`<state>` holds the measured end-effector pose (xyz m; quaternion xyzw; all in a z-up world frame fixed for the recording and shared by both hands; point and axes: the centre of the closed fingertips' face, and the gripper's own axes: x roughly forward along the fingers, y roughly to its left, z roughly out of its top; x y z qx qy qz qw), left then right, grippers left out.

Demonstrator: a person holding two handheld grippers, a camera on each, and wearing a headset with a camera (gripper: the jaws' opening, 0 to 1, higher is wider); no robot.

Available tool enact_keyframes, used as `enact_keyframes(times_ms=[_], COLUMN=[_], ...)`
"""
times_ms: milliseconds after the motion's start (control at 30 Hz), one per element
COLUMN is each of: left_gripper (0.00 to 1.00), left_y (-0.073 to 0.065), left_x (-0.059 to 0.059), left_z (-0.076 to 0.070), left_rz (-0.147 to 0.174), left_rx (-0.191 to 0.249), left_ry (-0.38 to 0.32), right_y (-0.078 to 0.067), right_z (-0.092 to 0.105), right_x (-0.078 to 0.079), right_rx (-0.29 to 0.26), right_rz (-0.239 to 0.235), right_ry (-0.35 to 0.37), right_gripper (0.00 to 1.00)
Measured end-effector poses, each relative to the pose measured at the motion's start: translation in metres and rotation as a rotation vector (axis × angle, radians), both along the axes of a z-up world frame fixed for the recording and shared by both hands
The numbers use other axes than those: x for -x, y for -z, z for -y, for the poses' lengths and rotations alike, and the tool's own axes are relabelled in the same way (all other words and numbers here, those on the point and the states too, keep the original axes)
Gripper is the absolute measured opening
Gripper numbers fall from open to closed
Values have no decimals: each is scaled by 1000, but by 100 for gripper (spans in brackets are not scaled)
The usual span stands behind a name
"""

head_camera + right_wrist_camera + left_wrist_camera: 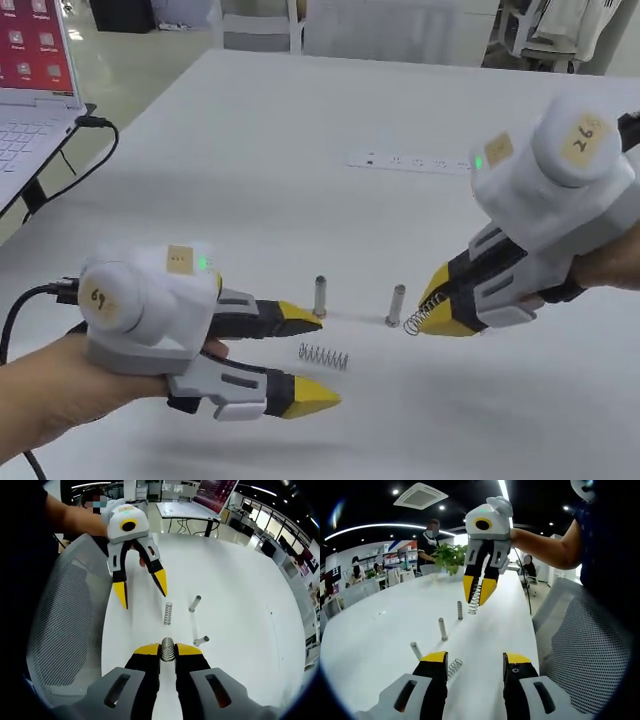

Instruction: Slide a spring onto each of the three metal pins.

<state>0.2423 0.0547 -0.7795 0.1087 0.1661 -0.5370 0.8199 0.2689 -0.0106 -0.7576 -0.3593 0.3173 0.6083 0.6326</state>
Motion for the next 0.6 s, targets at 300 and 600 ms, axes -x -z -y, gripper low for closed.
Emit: enact_keyframes(times_ms=[300, 600], left_gripper=[45, 50], left_y=[1, 0], left_x=[-1, -3], left_z=[-19, -32], left_rz=[-2, 0], left_rx=[19, 54], left_ry=[-89, -164], right_y=[-4, -12], right_z=[0, -1], right_x=[-13, -30], right_rx=[19, 36], right_rz=[16, 42], right_ry=[6, 8], right_gripper=[8, 8])
